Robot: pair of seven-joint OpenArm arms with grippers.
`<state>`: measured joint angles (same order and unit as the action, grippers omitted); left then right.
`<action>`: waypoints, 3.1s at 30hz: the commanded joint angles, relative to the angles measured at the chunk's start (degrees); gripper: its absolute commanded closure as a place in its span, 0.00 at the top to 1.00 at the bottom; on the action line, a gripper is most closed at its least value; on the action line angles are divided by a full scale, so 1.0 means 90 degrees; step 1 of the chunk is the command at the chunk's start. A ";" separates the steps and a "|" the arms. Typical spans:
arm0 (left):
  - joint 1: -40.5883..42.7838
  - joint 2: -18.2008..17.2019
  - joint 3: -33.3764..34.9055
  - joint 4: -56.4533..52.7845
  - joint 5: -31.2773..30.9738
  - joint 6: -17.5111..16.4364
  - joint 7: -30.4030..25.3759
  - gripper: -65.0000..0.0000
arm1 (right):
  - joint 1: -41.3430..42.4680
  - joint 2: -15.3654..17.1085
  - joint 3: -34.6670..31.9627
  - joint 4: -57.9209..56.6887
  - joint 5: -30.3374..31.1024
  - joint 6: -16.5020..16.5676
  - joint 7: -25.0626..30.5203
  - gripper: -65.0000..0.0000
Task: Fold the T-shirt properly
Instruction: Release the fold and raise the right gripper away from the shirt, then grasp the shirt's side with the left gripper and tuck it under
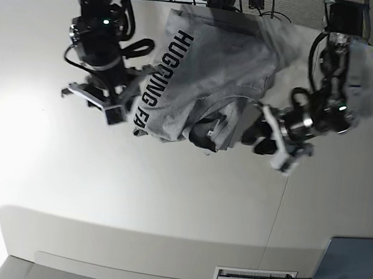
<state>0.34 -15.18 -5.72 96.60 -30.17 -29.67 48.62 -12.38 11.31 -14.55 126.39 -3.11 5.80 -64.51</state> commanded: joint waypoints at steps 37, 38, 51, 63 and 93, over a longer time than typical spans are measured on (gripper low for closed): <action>-0.1610 0.0267 0.1365 -0.1882 0.0024 0.0325 0.0270 0.01 | -0.0563 0.0223 0.1122 0.0117 -0.0036 -0.0007 0.0022 0.26; -0.1610 0.0226 0.1365 -0.1882 -0.0007 0.0321 0.0262 0.01 | -0.0563 0.0223 0.1122 0.0117 -0.0036 -0.0007 0.0024 0.26; -0.1605 -0.0080 0.0716 -0.1734 0.0782 0.1093 -0.0282 0.00 | -0.0561 0.0223 0.1124 0.0117 -0.0036 -0.0005 0.0165 0.26; -0.1583 -0.0321 0.0687 -0.1545 -0.0151 0.0430 0.0338 0.44 | -0.0459 0.0223 0.1122 0.0117 0.0148 -0.0005 0.0784 0.26; 0.2688 -0.0413 -0.0551 0.0614 -0.2217 -0.0933 0.1498 0.02 | 0.3055 -0.0634 -0.0913 -0.4398 0.1987 0.1338 0.1333 0.00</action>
<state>24.49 -18.44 -10.55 101.25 -49.15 -37.60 62.78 13.85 5.56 -22.90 85.95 14.52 17.98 -53.45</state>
